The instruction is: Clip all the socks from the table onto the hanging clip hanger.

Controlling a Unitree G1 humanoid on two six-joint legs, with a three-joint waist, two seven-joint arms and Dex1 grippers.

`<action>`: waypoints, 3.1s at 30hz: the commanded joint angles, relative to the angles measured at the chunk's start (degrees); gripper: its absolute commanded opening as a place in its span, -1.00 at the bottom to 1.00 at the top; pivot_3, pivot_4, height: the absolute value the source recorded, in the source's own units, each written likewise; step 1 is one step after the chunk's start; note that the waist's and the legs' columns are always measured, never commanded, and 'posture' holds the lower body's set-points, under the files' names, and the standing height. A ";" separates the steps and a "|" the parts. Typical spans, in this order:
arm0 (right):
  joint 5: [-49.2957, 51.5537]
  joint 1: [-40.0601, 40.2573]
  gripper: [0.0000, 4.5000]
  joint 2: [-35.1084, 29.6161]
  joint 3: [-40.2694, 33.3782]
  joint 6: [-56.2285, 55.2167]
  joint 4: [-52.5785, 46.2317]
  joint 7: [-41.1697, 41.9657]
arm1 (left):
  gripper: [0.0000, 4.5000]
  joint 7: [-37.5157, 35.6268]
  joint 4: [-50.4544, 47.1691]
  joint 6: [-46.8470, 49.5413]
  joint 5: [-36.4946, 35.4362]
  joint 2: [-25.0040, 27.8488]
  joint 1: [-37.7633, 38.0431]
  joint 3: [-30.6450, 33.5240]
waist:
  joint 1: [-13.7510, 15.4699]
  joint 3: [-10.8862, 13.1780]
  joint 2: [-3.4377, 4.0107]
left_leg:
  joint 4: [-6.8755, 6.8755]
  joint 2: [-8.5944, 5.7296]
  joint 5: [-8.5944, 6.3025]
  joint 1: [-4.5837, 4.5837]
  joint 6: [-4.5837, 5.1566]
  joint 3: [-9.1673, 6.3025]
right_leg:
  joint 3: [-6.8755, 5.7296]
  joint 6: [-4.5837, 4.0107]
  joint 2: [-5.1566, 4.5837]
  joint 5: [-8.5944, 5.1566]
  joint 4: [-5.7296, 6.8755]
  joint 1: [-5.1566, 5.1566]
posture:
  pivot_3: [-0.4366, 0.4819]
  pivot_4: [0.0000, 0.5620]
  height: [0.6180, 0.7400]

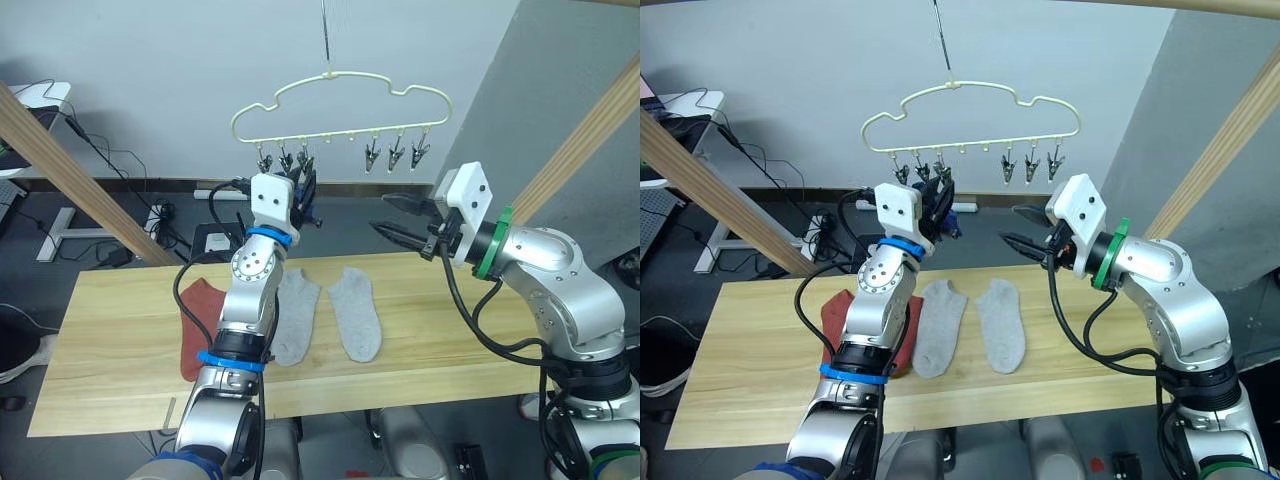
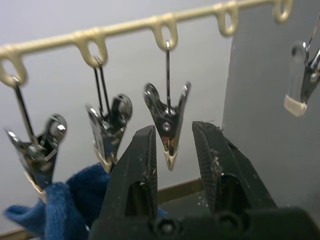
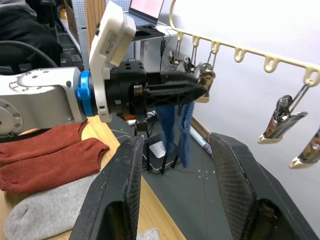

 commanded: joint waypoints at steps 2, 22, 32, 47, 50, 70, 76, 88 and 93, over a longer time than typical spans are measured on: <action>1.18 -0.42 -0.04 -0.80 -1.22 -0.84 -3.06 -0.09 | -0.45 0.04 0.16 -2.52 0.18 -0.32 -2.63 0.02 | -0.22 0.00 0.00 | 0.00 0.00 0.00 0.00 0.00 -0.01 | -0.01 0.00 0.00 0.00 0.00 0.00 | -0.65 0.00 1.00; 1.18 -0.89 -0.04 -1.17 -1.01 -1.50 -1.98 0.39 | -0.45 -0.92 3.61 -4.94 -0.47 0.27 -6.31 1.36 | -0.44 0.00 0.00 | 0.00 0.00 0.00 0.00 0.00 0.00 | -0.01 0.01 0.00 0.00 -0.01 0.00 | -0.65 0.00 1.00; 0.67 -0.33 -0.04 -1.53 -0.56 -1.94 -1.66 0.83 | -0.89 -1.90 4.16 -5.67 -0.53 0.54 -6.49 1.69 | -0.45 0.00 0.00 | 0.00 0.00 0.00 0.00 0.00 0.00 | -0.01 0.01 0.00 0.00 -0.01 0.00 | -0.64 -0.02 1.00; -0.31 0.67 -0.04 -2.27 0.77 -2.86 -1.38 0.69 | -0.89 -2.63 3.31 -5.55 -1.10 0.34 -5.67 2.19 | -0.43 0.00 0.00 | 0.00 0.00 0.00 0.00 0.00 0.00 | -0.01 0.01 0.00 0.00 0.00 0.00 | -0.63 -0.03 1.00; -0.21 0.79 -0.04 -2.39 0.78 -2.81 -1.42 0.64 | -0.89 -2.75 3.05 -5.45 -1.63 0.17 -5.58 2.56 | -0.43 0.00 0.00 | 0.01 0.00 0.00 0.00 0.00 0.00 | -0.01 0.01 0.00 0.00 0.00 0.00 | -0.64 -0.03 1.00; 0.20 1.03 -0.04 -2.67 0.22 -2.76 -1.20 0.64 | 0.20 -1.00 4.54 -4.80 -0.42 0.53 -7.12 1.76 | -0.43 0.00 0.00 | 0.03 0.00 0.00 0.00 0.00 0.00 | -0.01 0.01 0.00 0.00 0.02 0.00 | -0.64 -0.03 1.00; 1.12 1.39 -0.04 -2.72 -0.13 -2.14 -1.34 1.01 | 0.20 0.10 4.38 -4.53 -0.36 0.21 -7.33 2.02 | -0.42 0.00 0.00 | 0.03 0.00 0.00 0.00 0.00 0.00 | -0.01 0.01 0.00 0.00 0.03 0.00 | -0.64 -0.03 1.00; 4.78 1.87 -0.04 -3.23 -1.01 -0.31 -2.29 3.25 | 0.20 5.47 -0.03 -3.32 2.62 -2.30 -3.88 0.11 | -0.39 0.00 0.00 | 0.05 0.00 0.00 0.00 0.00 -0.01 | -0.01 0.00 0.00 0.01 0.05 0.00 | -0.63 -0.04 1.00; 6.31 1.79 -0.04 -3.95 -1.35 0.22 -2.44 3.81 | 0.20 7.65 -0.22 -3.02 3.57 -3.00 -3.95 0.06 | -0.39 0.00 0.00 | 0.08 -0.01 0.00 -0.01 0.00 -0.01 | 0.00 0.01 0.00 0.01 0.06 0.00 | -0.64 -0.04 1.00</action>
